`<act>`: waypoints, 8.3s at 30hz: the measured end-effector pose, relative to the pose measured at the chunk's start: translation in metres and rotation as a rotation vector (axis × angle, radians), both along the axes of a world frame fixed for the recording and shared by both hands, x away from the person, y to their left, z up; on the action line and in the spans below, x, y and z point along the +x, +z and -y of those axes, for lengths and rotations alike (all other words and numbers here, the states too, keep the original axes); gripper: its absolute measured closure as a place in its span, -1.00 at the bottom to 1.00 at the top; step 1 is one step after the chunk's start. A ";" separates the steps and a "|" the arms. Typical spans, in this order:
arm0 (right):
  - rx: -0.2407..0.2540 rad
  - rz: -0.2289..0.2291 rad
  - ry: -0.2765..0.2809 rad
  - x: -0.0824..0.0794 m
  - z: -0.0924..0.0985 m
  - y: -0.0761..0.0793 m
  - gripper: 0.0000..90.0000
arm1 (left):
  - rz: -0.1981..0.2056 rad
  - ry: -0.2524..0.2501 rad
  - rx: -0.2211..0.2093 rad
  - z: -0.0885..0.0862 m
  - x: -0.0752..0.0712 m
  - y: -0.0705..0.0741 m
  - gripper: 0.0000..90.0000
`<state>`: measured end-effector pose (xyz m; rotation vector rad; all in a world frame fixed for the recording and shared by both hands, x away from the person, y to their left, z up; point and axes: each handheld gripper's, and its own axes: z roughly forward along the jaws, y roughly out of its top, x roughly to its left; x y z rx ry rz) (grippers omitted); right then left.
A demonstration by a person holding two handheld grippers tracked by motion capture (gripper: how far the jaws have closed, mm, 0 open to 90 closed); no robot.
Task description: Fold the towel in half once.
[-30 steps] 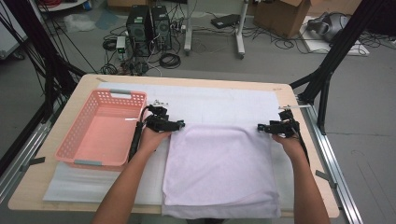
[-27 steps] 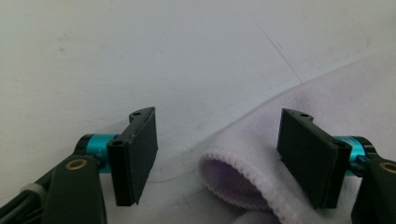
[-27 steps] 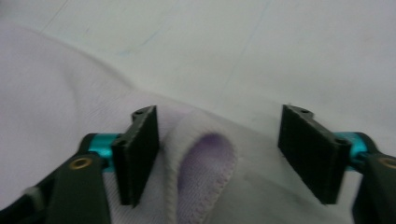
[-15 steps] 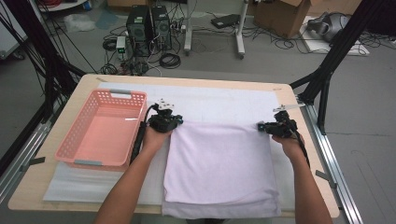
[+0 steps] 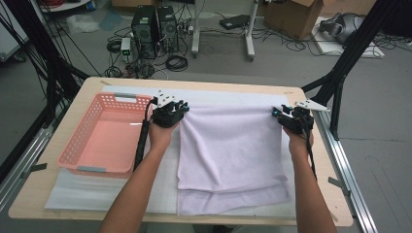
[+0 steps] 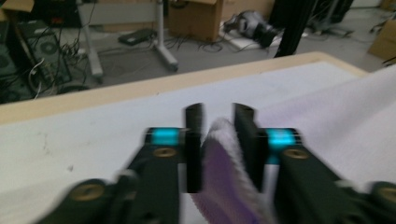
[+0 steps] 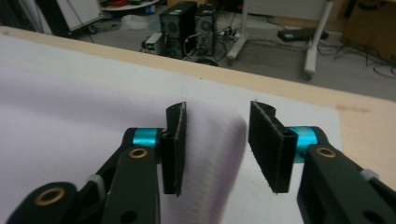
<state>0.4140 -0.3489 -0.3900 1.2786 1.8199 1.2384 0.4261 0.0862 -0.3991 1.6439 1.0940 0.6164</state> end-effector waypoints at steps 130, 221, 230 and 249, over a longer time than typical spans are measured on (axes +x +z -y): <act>0.021 -0.125 0.373 -0.251 0.018 -0.022 0.88 | 0.001 -0.328 -0.002 -0.024 -0.280 -0.023 0.89; 0.011 -0.352 0.219 -0.118 0.031 -0.046 0.92 | -0.260 -0.193 0.090 -0.022 -0.120 -0.044 0.92; -0.014 -0.434 0.291 -0.133 0.033 -0.039 0.91 | -0.296 -0.261 0.061 -0.030 -0.135 -0.038 0.82; -0.120 -0.260 0.338 -0.057 -0.020 -0.026 0.61 | -0.269 -0.187 0.101 -0.005 -0.056 -0.028 0.20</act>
